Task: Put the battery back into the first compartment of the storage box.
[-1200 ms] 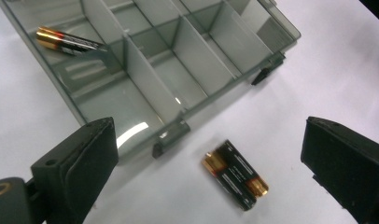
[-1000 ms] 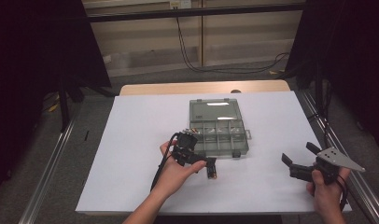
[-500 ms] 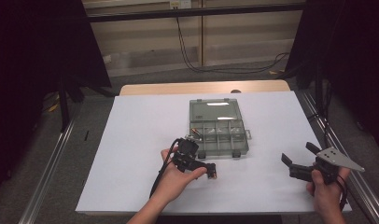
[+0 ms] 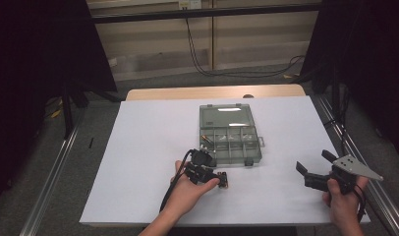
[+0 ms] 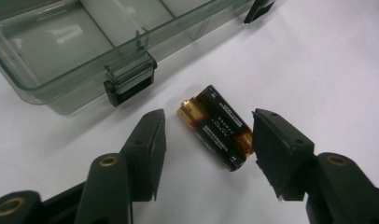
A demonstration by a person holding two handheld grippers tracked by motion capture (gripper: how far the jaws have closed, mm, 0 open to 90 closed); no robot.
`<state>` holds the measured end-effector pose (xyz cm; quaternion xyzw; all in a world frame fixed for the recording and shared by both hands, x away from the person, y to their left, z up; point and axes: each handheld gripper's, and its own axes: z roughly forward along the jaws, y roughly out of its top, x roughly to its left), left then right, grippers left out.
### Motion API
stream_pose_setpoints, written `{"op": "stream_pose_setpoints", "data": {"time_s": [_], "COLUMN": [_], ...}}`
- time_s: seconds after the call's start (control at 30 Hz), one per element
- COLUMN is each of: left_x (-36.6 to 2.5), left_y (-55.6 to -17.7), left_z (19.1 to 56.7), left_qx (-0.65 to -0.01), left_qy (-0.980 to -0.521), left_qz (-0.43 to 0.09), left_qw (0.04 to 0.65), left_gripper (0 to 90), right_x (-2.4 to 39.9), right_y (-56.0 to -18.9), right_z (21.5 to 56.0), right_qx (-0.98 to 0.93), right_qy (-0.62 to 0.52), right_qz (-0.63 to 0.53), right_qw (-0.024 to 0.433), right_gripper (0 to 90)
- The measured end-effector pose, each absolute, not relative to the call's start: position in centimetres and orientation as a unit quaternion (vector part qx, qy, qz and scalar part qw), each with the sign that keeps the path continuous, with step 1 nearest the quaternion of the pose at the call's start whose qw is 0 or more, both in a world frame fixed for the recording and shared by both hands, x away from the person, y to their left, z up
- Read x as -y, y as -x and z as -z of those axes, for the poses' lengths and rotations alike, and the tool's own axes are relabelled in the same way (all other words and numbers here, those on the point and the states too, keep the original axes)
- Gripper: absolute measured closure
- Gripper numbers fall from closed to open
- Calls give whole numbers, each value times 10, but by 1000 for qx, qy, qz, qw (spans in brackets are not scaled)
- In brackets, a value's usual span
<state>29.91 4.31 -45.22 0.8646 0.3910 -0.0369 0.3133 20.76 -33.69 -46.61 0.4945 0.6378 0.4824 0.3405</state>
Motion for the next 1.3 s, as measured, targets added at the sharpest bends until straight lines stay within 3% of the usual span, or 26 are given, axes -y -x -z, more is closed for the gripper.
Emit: {"op": "stream_pose_setpoints", "data": {"time_s": [0.17, 0.67, 1.17, 1.3], "left_x": [-40, -35, -33, -36], "left_y": [-299, -297, -290, -293], "left_z": [454, 458, 460, 460], "left_qx": [-392, -395, -379, -376], "left_qy": [-865, -870, -883, -883], "left_qz": [35, 16, -34, -21], "left_qw": [311, 294, 274, 279], "left_gripper": [525, 602, 760, 765], "right_x": [337, 336, 336, 336], "right_y": [-208, -208, -208, -208], "right_z": [466, 467, 467, 467], "right_qx": [-638, -639, -637, -637], "right_qy": [-494, -496, -499, -498], "right_qz": [-482, -481, -480, -480], "right_qw": [340, 339, 339, 339], "right_gripper": [0, 0, 0, 0]}}
